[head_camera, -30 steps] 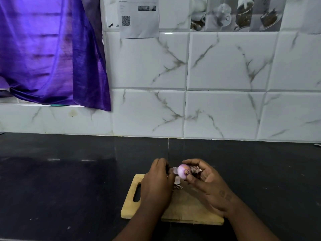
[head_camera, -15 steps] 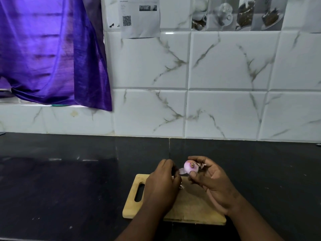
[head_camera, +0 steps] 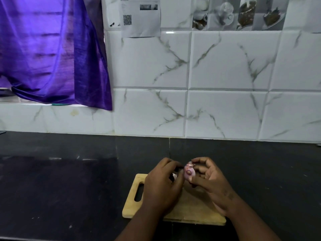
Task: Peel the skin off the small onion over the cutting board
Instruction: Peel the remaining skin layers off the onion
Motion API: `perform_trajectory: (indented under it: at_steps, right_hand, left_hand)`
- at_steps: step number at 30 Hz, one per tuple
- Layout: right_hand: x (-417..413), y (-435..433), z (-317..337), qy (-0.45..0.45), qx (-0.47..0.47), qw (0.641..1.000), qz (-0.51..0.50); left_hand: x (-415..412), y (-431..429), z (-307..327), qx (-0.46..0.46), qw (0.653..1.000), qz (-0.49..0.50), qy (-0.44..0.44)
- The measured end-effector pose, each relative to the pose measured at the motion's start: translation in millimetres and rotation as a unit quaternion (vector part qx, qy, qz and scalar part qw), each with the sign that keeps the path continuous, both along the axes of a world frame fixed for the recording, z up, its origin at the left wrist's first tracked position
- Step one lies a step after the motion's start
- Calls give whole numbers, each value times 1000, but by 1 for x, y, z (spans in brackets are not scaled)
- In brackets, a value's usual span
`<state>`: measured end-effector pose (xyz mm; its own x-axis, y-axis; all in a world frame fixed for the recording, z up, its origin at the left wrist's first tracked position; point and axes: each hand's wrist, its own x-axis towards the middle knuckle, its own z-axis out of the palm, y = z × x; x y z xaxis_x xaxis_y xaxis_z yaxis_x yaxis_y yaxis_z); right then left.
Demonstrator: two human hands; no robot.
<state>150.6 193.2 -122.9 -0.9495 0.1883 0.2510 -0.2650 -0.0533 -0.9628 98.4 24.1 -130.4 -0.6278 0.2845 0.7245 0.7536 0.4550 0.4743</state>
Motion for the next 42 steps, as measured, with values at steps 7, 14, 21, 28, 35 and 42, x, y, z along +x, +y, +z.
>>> perform_trajectory:
  at_steps: [7,14,21,28,35,42]
  right_hand:
    - [2,-1,0,16,59,998,-25]
    - [0,0,-3,46,93,994,-37]
    - [-3,2,-5,63,104,992,-43]
    - [-1,2,-1,69,65,995,-40]
    - [-3,3,-3,67,78,994,-38]
    - [-4,3,-5,74,98,991,-48]
  left_hand:
    - [-4,-1,-4,2,1000,-24,12]
    - [-2,-1,-4,17,999,-27,13]
    - [-1,0,-2,-7,1000,1,19]
    - [-2,2,-2,13,1000,26,8]
    - [-2,0,-6,-1,999,-7,36]
    - [-1,-1,-5,3,999,-1,36]
